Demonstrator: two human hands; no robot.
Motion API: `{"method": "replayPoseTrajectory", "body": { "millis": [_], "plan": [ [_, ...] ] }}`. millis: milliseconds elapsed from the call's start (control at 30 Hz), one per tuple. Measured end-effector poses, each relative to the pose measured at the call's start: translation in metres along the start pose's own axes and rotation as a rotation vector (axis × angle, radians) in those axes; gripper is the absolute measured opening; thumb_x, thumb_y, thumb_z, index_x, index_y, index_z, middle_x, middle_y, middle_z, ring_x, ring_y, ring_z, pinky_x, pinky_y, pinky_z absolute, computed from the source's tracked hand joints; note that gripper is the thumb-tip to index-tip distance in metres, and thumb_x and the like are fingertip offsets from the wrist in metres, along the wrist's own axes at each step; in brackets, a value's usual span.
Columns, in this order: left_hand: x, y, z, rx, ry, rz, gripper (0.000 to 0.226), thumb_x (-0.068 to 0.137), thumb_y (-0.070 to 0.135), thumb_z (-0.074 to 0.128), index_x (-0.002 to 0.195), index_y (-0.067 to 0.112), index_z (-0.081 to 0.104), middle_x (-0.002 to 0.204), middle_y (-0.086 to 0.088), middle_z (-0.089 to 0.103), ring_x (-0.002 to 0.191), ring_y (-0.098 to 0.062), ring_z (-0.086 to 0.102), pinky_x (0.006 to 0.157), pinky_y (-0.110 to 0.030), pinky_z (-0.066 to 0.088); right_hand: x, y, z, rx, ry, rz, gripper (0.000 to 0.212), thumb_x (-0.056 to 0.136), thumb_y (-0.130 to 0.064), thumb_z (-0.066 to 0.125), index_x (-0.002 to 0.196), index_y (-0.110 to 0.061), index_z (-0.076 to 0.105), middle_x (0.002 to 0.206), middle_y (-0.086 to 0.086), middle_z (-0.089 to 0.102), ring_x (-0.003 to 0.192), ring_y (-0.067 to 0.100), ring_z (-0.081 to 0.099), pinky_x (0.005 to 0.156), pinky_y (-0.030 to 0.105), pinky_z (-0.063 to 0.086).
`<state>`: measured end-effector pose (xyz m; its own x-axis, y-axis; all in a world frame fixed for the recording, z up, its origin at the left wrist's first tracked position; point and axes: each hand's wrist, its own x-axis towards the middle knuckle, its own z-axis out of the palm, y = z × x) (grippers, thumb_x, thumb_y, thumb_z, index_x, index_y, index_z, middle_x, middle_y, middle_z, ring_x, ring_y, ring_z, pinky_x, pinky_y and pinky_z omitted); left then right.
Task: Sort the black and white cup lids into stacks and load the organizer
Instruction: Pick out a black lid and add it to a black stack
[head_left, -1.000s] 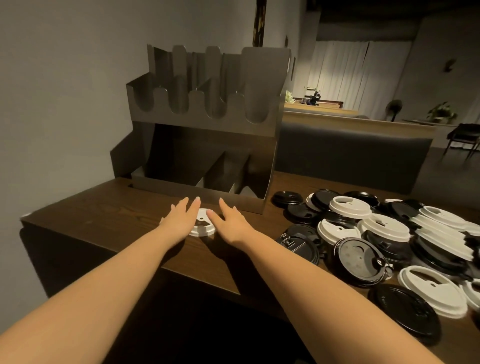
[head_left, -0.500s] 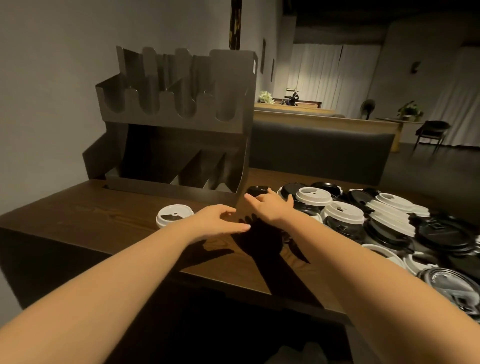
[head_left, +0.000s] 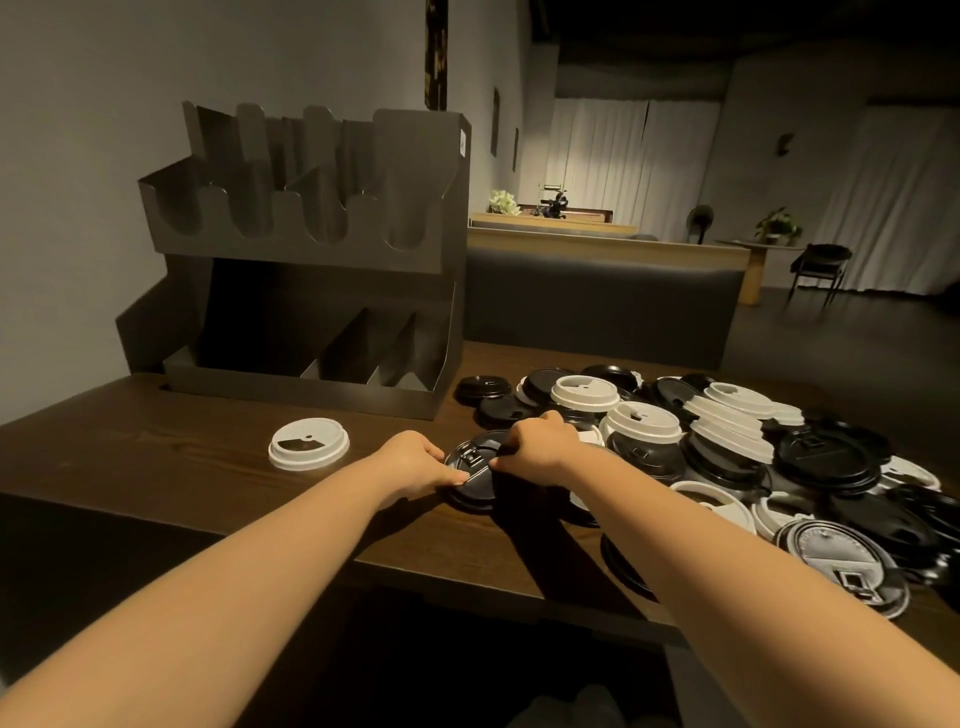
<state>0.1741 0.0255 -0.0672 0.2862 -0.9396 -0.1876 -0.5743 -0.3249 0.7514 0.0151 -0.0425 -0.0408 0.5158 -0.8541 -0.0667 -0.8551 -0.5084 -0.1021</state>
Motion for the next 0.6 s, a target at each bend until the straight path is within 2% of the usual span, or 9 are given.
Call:
{"method": "replayPoseTrajectory", "body": {
  "millis": [67,133,167,267,367,400,467,533,600],
  "plan": [
    [0.0,0.002,0.0,-0.076,0.001,0.008,0.027,0.084,0.023,0.072,0.108,0.01,0.071,0.109,-0.006,0.068,0.099,-0.02,0.062,0.075,-0.026,0.05,0.002,-0.003,0.002,0.011,0.059,-0.002,0.046,0.092,-0.048,0.052,0.121,-0.013,0.059,0.121,0.013,0.054,0.122,0.03,0.038,0.095,0.039,0.034],
    [0.002,0.003,-0.004,-0.208,0.029,-0.011,0.014,0.083,0.019,0.073,0.094,0.01,0.073,0.093,-0.007,0.071,0.087,-0.019,0.064,0.068,-0.024,0.05,0.006,-0.003,0.003,0.074,0.14,-0.028,0.042,0.092,-0.046,0.053,0.123,-0.016,0.057,0.122,0.011,0.058,0.121,0.03,0.044,0.095,0.04,0.036],
    [0.003,0.004,-0.007,-0.301,0.054,-0.031,0.015,0.083,0.017,0.073,0.096,0.008,0.071,0.09,-0.007,0.07,0.083,-0.018,0.064,0.068,-0.024,0.052,0.008,-0.004,0.002,0.185,0.187,-0.05,0.043,0.092,-0.043,0.054,0.127,-0.018,0.054,0.125,0.01,0.057,0.122,0.029,0.046,0.097,0.04,0.039],
    [0.007,0.009,-0.019,-0.657,0.119,-0.147,0.03,0.083,0.01,0.072,0.111,0.001,0.063,0.108,-0.016,0.066,0.096,-0.024,0.066,0.082,-0.032,0.057,0.013,-0.01,-0.001,0.744,0.253,-0.069,0.063,0.09,-0.032,0.061,0.144,-0.018,0.033,0.137,0.006,0.05,0.124,0.023,0.049,0.102,0.037,0.043],
    [0.005,0.014,-0.028,-0.763,0.112,-0.184,0.032,0.083,0.009,0.072,0.113,0.002,0.063,0.105,-0.015,0.066,0.087,-0.02,0.067,0.069,-0.029,0.058,0.02,-0.03,0.004,1.175,0.184,0.059,0.06,0.09,-0.026,0.062,0.141,-0.013,0.034,0.132,0.009,0.051,0.11,0.022,0.056,0.09,0.037,0.053],
    [0.005,0.013,-0.03,-0.752,0.1,-0.179,0.038,0.083,0.01,0.072,0.119,0.002,0.061,0.107,-0.015,0.066,0.086,-0.019,0.067,0.065,-0.027,0.058,0.023,-0.038,0.006,1.266,0.167,0.081,0.053,0.091,-0.022,0.06,0.139,-0.012,0.038,0.13,0.01,0.053,0.108,0.023,0.057,0.087,0.037,0.054],
    [0.008,0.005,-0.032,-0.621,0.121,-0.135,0.054,0.084,0.016,0.072,0.133,0.006,0.052,0.117,-0.014,0.065,0.092,-0.02,0.067,0.067,-0.029,0.058,0.027,-0.05,0.01,1.316,0.191,0.055,0.044,0.095,-0.015,0.052,0.138,-0.014,0.041,0.133,0.01,0.052,0.114,0.024,0.055,0.092,0.038,0.052],
    [0.01,-0.009,-0.037,-0.331,0.264,-0.047,0.065,0.087,0.03,0.068,0.143,0.014,0.04,0.129,-0.01,0.058,0.108,-0.025,0.062,0.079,-0.036,0.057,0.027,-0.058,0.014,1.216,0.197,-0.039,0.043,0.099,-0.015,0.043,0.143,-0.016,0.037,0.141,0.007,0.046,0.127,0.023,0.046,0.105,0.035,0.041],
    [0.011,-0.022,-0.042,-0.098,0.39,0.054,0.066,0.089,0.038,0.064,0.146,0.022,0.035,0.131,-0.008,0.057,0.115,-0.026,0.058,0.092,-0.042,0.053,0.029,-0.065,0.022,1.051,0.151,-0.11,0.041,0.101,-0.017,0.039,0.142,-0.013,0.036,0.145,0.007,0.042,0.132,0.021,0.041,0.108,0.031,0.033]
  ]
}}
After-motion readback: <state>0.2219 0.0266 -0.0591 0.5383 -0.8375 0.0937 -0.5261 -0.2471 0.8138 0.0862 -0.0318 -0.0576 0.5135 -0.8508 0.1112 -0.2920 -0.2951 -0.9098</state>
